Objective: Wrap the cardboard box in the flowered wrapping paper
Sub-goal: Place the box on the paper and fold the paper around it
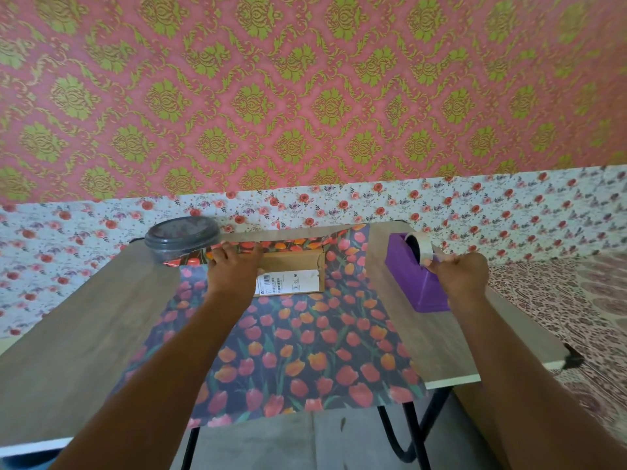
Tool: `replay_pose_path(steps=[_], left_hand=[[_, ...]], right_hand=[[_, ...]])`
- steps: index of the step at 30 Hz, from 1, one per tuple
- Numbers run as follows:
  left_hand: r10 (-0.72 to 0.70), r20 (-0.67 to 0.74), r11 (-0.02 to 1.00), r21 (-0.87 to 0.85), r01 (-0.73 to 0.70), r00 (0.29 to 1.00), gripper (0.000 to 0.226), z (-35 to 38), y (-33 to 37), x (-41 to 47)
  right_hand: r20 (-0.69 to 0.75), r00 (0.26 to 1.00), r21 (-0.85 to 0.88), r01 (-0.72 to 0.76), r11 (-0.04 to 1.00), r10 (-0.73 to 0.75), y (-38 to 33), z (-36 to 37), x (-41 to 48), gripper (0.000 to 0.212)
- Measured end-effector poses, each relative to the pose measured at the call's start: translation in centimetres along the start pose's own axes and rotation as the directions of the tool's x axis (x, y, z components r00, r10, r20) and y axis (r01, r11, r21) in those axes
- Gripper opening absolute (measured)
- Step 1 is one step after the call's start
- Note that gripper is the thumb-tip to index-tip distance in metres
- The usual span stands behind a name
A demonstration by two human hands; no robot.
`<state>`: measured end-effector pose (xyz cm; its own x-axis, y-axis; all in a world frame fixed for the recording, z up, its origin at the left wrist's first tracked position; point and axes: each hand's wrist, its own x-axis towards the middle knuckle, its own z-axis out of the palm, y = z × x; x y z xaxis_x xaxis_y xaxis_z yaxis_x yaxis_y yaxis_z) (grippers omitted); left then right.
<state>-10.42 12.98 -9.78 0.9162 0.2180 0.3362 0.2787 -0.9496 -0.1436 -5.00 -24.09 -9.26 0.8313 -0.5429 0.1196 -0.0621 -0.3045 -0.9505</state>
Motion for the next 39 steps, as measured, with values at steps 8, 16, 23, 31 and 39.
replay_pose_path(steps=[8, 16, 23, 31, 39], left_hand=[[0.003, -0.006, 1.0, -0.009, -0.003, 1.0, 0.06, -0.2, 0.0, -0.2], [0.014, -0.006, 1.0, -0.013, -0.014, 1.0, 0.057, -0.1, -0.3, 0.1], [0.028, -0.01, 0.999, -0.023, -0.028, 1.0, 0.058, 0.2, -0.7, 0.2], [-0.033, -0.097, 0.986, -0.166, 0.017, 0.995, 0.077, 0.2, -2.0, 0.4], [0.001, -0.203, 0.975, -0.218, -0.047, 0.979, 0.071, 0.6, -2.6, 0.4]], right_hand=[[-0.089, 0.987, 0.329, -0.099, 0.939, 0.135, 0.8, 0.4, -1.5, 0.029], [-0.125, 0.934, 0.448, -0.248, 0.859, 0.335, 4.4, 1.1, -3.0, 0.018], [-0.196, 0.978, 0.286, -0.017, 0.958, 0.076, 4.9, 1.2, -6.5, 0.015], [0.062, 0.96, 0.471, 0.212, 0.856, -0.272, 0.5, 3.8, -11.0, 0.019], [0.318, 0.852, 0.5, 0.222, 0.837, -0.416, -5.3, 11.2, -13.7, 0.023]])
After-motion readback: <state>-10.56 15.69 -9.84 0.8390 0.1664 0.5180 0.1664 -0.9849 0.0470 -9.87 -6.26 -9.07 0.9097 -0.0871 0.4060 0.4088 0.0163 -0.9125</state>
